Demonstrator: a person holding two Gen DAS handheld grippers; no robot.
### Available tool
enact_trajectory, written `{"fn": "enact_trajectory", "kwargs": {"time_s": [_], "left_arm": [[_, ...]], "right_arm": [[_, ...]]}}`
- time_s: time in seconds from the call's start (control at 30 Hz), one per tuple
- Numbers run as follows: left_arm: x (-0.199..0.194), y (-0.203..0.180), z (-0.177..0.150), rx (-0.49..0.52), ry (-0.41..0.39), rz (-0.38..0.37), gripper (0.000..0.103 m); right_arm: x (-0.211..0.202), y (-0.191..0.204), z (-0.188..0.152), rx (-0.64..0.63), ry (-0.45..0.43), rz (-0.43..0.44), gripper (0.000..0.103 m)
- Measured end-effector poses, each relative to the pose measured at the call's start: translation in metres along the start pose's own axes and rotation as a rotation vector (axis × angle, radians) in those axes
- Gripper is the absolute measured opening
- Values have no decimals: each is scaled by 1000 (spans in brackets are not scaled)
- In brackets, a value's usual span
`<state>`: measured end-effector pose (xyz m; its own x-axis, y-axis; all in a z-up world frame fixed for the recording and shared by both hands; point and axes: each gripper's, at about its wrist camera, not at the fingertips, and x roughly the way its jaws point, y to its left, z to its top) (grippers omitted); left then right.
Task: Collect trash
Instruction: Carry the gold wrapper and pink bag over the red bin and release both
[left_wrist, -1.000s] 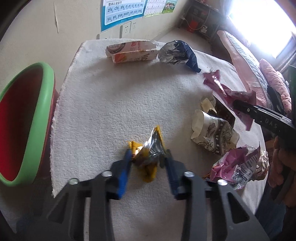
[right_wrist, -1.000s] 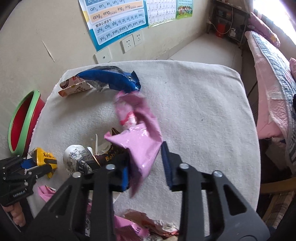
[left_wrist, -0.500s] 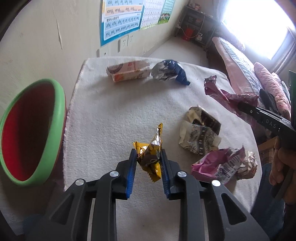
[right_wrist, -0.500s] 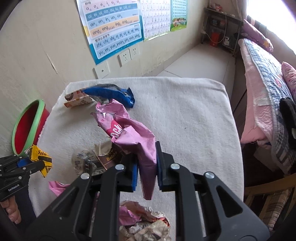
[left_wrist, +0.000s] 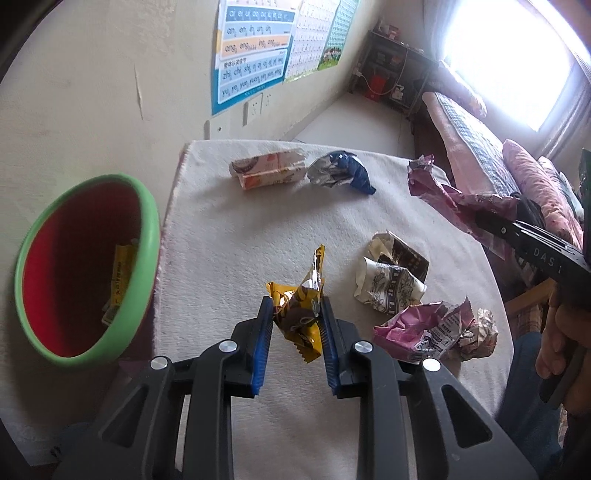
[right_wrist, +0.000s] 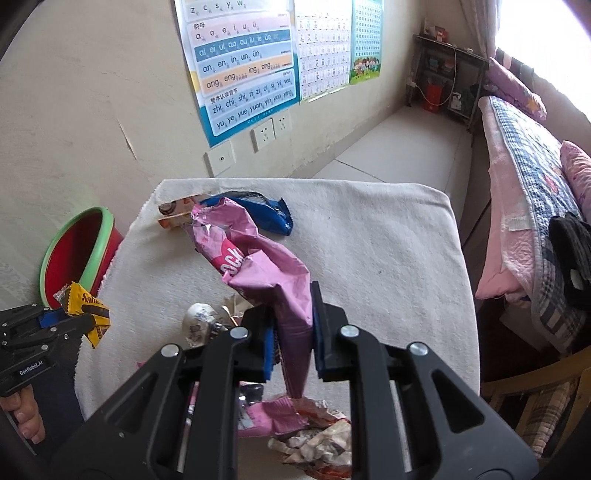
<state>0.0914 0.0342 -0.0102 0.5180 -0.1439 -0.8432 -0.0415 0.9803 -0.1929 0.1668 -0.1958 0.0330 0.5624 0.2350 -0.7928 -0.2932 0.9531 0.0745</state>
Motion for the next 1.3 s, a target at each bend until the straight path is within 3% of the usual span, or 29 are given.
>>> {"fn": "enact_trajectory", "kwargs": {"time_s": [0.43, 1.0, 1.3], "left_arm": [[-32, 50, 9, -63, -69, 41, 23], [-78, 153, 3, -233, -147, 142, 23], [-88, 198, 1, -284, -163, 159, 23]], "right_arm": [[-2, 55, 16, -72, -15, 46, 16], [16, 201, 41, -230, -16, 218, 16], [34, 266, 52, -288, 0, 278, 16]]}}
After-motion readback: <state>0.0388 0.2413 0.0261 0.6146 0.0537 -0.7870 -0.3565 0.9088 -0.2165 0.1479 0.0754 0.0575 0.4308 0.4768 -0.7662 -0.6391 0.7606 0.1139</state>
